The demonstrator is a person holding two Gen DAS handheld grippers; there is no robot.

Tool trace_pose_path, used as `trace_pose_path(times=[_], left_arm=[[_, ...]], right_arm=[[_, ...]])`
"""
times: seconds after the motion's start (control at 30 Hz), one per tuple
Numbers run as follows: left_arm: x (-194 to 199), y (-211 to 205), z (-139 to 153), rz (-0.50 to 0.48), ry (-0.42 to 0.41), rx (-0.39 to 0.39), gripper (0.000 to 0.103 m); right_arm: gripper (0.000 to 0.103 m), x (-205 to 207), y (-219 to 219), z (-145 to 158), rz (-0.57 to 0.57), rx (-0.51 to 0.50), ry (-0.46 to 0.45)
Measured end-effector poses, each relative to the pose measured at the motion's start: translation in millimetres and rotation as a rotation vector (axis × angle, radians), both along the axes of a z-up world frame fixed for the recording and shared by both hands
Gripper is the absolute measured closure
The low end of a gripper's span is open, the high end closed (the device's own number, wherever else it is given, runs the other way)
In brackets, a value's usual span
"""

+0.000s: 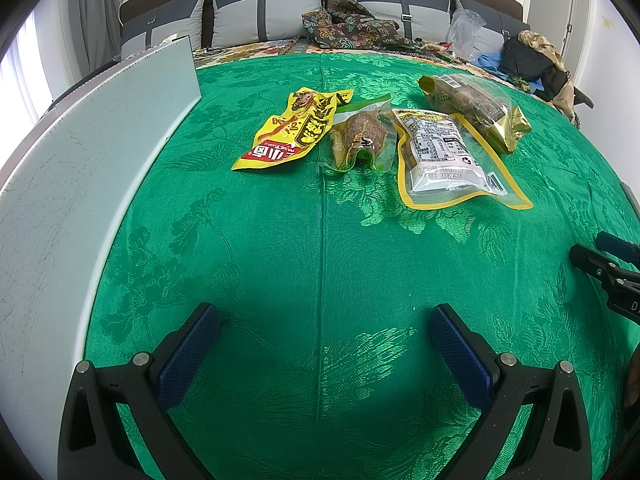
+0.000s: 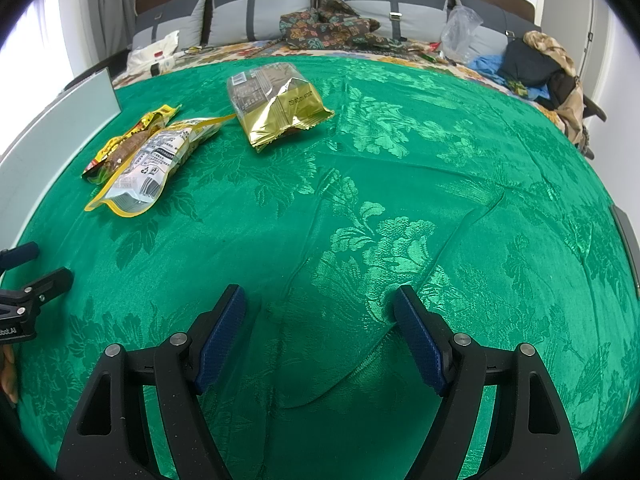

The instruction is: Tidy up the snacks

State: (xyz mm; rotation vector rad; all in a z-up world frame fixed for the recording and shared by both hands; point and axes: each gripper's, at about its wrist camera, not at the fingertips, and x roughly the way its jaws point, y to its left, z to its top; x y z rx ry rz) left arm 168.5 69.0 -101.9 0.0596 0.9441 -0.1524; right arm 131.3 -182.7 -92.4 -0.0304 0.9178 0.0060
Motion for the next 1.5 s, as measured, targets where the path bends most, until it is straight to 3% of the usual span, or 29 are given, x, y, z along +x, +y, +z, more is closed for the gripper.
trace_pose_path(times=[1.2, 1.3, 1.37, 1.5], left_arm=[[-0.3, 0.0, 0.8, -0.002, -0.001, 0.000, 0.000], [9.3, 0.2, 0.9, -0.046, 0.075, 0.009, 0.000], [17.3, 6.4, 8.9, -0.068, 0.149, -0.029, 0.001], [48.2, 27.6, 46.0, -0.050, 0.105, -0.111, 0.001]], right_arm=[[0.023, -0.2, 0.1, 0.1, -0.001, 0.002, 0.000], [0.023, -0.2, -0.1, 0.0, -0.002, 0.005, 0.003], [0.023, -1.0, 0.7, 0.3, -0.002, 0.004, 0.003], [0.023, -1.0, 0.6, 0.3, -0.002, 0.004, 0.003]])
